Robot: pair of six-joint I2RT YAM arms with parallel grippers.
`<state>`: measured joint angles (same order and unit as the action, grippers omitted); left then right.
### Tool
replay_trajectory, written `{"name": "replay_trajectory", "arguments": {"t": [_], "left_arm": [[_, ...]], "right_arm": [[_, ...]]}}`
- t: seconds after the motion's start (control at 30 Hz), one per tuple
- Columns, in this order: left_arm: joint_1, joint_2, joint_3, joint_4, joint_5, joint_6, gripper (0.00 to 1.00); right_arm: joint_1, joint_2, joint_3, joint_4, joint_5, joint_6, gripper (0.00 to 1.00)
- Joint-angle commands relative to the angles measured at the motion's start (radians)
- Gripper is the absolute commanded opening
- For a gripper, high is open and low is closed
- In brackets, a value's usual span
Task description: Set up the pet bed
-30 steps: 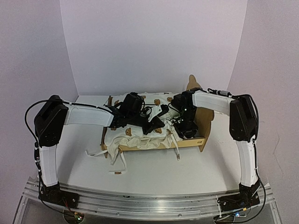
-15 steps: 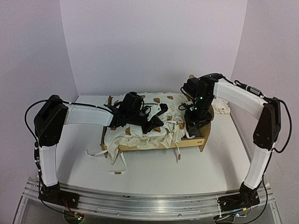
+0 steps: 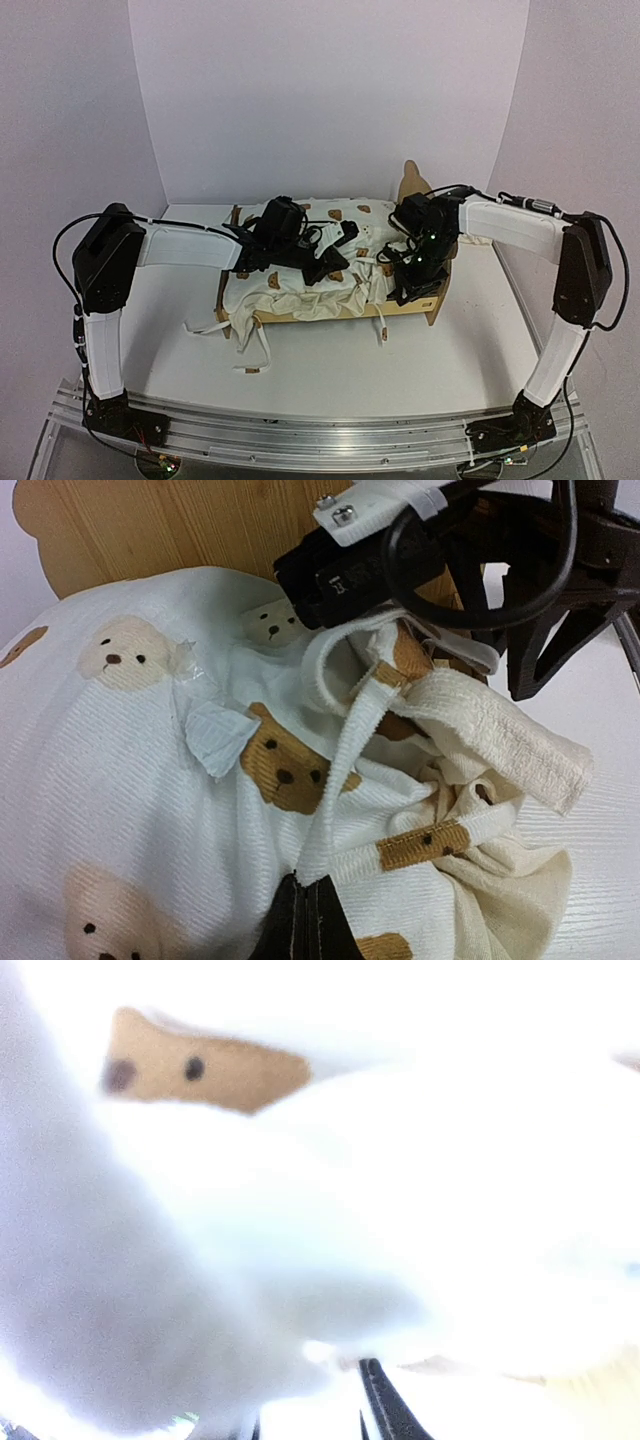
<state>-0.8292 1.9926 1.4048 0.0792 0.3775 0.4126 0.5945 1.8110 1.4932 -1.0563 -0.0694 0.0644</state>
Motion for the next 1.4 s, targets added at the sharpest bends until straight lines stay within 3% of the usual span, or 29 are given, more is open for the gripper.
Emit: {"name": "replay_trajectory", "arguments": {"t": [0.0,0.27,0.37,0.63,0.8,1.37], "left_arm": [[0.022,-0.05,0.005,0.011,-0.031,-0.001,0.0],[0.025,-0.052,0.002,0.01,-0.027,-0.001,0.0],[0.025,-0.051,0.0,0.013,-0.025,-0.003,0.0],[0.037,-0.063,-0.006,0.014,-0.043,0.016,0.0],[0.044,-0.065,-0.012,0.032,-0.039,0.024,0.0],[0.043,-0.076,-0.024,0.039,-0.035,0.03,0.0]], "right_arm": [[0.006,-0.04,-0.045,0.143,0.0,-0.031,0.29],[0.006,-0.074,-0.052,0.17,0.127,-0.017,0.11],[0.005,-0.088,-0.049,0.183,0.156,-0.023,0.0],[0.006,-0.182,0.057,0.181,0.018,0.07,0.0],[0.004,-0.25,0.042,0.181,0.03,0.122,0.0],[-0.02,-0.155,0.03,0.169,-0.024,0.181,0.0]]}}
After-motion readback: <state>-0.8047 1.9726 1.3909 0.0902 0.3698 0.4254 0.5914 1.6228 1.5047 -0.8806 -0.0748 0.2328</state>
